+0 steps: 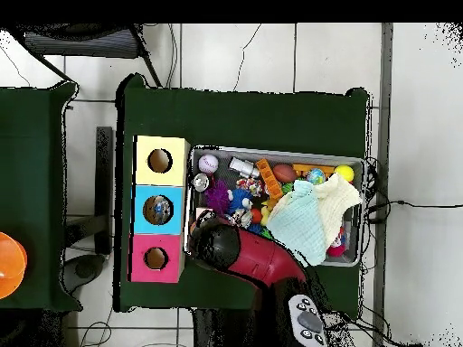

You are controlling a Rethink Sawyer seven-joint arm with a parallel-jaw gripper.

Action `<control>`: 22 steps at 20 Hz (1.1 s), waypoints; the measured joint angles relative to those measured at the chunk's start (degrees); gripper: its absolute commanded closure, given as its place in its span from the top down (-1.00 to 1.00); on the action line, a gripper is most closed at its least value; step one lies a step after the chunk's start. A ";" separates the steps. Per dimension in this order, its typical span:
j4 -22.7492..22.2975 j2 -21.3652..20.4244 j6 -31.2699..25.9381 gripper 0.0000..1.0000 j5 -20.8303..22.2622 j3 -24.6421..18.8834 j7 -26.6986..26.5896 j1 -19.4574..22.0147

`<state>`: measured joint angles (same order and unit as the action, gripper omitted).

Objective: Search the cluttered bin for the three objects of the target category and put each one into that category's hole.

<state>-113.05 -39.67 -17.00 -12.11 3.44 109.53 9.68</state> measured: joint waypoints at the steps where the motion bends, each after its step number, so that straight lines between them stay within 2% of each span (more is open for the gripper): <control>1: -0.03 0.21 -0.01 1.00 -0.74 0.73 0.34 -0.77; 7: -0.56 0.94 -0.01 1.00 -4.04 3.00 2.49 -3.36; 12: -2.88 1.06 0.11 1.00 -5.92 3.19 4.33 -2.99; 22: -5.77 1.44 0.57 1.00 -6.41 3.65 5.21 -1.59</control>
<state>-118.82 -38.23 -16.43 -18.52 7.08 114.74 8.09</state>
